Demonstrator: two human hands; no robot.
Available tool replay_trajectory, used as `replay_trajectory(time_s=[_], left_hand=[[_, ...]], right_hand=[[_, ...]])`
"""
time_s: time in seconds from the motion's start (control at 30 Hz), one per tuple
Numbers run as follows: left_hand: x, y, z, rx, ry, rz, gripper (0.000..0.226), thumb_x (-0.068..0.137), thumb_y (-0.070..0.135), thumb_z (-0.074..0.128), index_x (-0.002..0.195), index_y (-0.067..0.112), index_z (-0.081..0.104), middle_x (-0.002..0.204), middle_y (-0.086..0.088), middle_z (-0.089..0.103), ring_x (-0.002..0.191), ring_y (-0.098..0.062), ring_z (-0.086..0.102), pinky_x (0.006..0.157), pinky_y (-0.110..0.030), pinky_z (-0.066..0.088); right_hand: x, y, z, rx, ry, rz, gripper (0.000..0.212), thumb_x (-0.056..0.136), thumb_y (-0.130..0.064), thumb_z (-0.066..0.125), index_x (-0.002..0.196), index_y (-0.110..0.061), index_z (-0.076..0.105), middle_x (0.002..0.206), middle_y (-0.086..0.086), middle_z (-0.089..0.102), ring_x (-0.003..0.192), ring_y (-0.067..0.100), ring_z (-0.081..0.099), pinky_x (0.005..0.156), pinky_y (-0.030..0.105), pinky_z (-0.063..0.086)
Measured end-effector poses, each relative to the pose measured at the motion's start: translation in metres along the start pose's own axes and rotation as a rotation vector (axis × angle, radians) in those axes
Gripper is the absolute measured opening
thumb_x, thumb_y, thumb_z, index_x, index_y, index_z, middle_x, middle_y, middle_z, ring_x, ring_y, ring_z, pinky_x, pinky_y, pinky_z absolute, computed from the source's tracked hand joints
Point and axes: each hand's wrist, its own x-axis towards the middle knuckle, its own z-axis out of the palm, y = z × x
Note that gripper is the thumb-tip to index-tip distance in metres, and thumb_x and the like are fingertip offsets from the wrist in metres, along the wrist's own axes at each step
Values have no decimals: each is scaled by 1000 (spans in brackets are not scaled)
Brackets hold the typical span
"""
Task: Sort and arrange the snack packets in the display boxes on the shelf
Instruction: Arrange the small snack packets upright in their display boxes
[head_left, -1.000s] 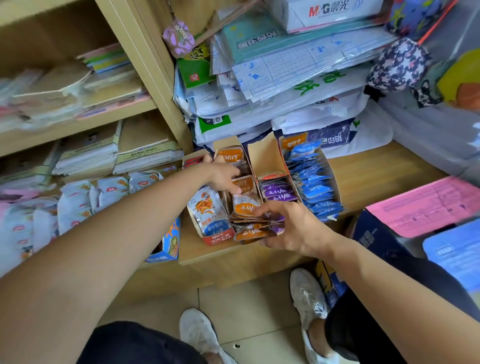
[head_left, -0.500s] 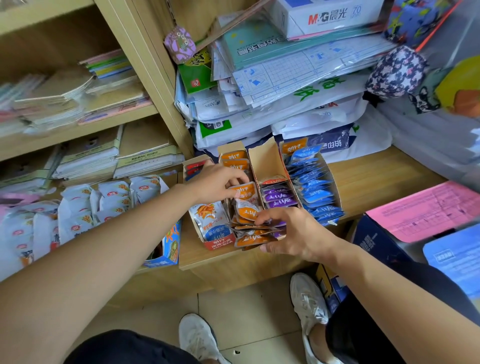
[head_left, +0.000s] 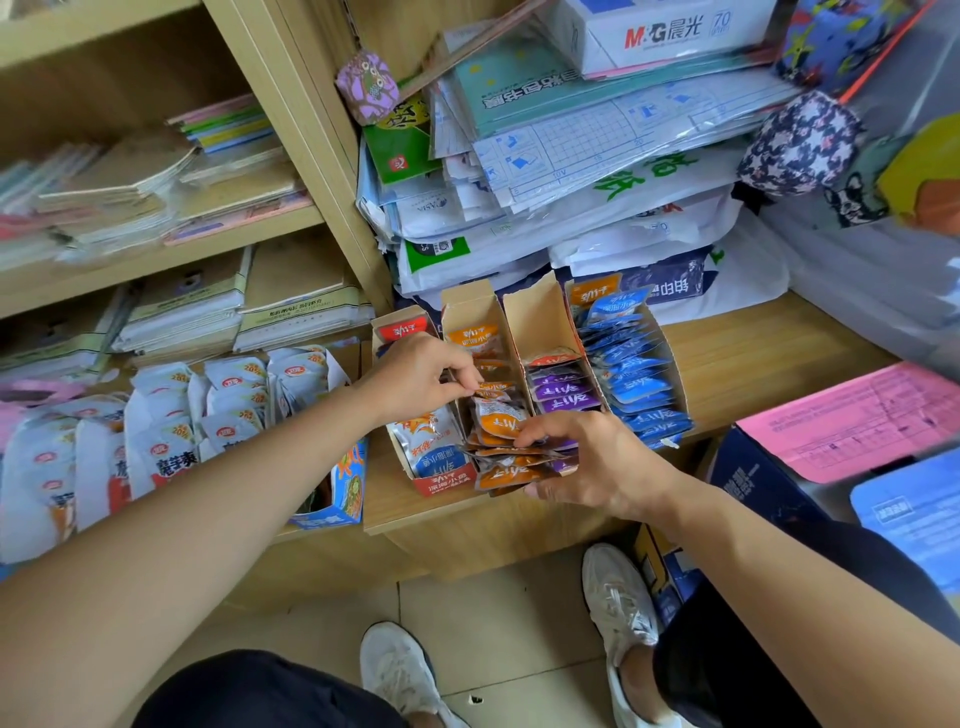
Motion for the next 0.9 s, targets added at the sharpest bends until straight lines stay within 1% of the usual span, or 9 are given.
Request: replay_trajectory(time_s=[0.17, 0.33, 0.43, 0.5, 0.57, 0.63, 0.73, 0.8, 0.9], left_hand=[[0, 4, 1, 100, 197, -51, 7, 86, 19, 78, 86, 26, 76, 81, 13, 72, 77, -8, 66, 71, -35, 56], [12, 10, 6, 268, 429, -110, 10, 84, 17, 76, 87, 26, 74, 78, 11, 71, 74, -19, 66, 73, -38, 54], [19, 10, 5, 212, 428, -217, 13, 86, 20, 74, 95, 30, 72, 90, 12, 74, 85, -16, 70, 71, -36, 57], [19, 7, 3, 93, 412, -260, 14, 87, 18, 75, 96, 29, 72, 93, 13, 74, 87, -10, 71, 73, -35, 58], [13, 4, 1, -37, 462, -285, 16, 86, 13, 76, 96, 25, 73, 93, 11, 73, 86, -7, 71, 75, -37, 60], [1, 3, 0, -169, 534, -316, 17, 85, 10, 76, 97, 22, 74, 92, 10, 73, 85, -4, 70, 77, -36, 61], [-21, 13, 3, -265, 590, -355, 18, 87, 10, 74, 98, 23, 73, 94, 16, 70, 89, 3, 65, 78, -26, 57], [-37, 22, 12, -232, 618, -335, 18, 86, 8, 72, 95, 24, 71, 91, 20, 66, 88, 4, 62, 75, -22, 54], [-50, 27, 33, -135, 601, -247, 15, 84, 11, 75, 93, 23, 72, 93, 16, 65, 91, -2, 58, 79, -29, 52]], right_hand=[[1, 1, 4, 23, 24, 14, 46, 77, -33, 85, 118, -34, 66, 110, -12, 67, 101, 9, 66, 89, 35, 58], [3, -5, 5, -68, 104, -17, 38, 85, -26, 78, 120, -31, 65, 106, -13, 69, 95, 5, 66, 86, 29, 57], [13, -13, 6, -110, 202, -31, 29, 88, -24, 74, 115, -26, 65, 100, -10, 72, 88, 6, 66, 81, 30, 57], [28, -17, 4, -139, 278, -30, 25, 89, -23, 73, 112, -23, 65, 100, -8, 72, 89, 9, 66, 78, 25, 54], [46, -21, 0, -160, 330, -19, 25, 89, -21, 73, 112, -20, 64, 101, -5, 72, 89, 11, 65, 74, 19, 50], [61, -22, -5, -165, 338, 9, 26, 91, -18, 71, 115, -15, 63, 103, -1, 72, 89, 12, 65, 73, 20, 51], [80, -24, -13, -195, 303, 34, 28, 92, -16, 69, 119, -13, 61, 107, 3, 71, 88, 12, 62, 74, 21, 50], [91, -26, -16, -189, 298, 29, 32, 92, -15, 70, 122, -15, 61, 110, 4, 71, 94, 15, 65, 82, 26, 55], [103, -27, -17, -235, 321, 4, 44, 90, -15, 71, 131, -19, 54, 116, 4, 70, 105, 21, 66, 92, 37, 56]])
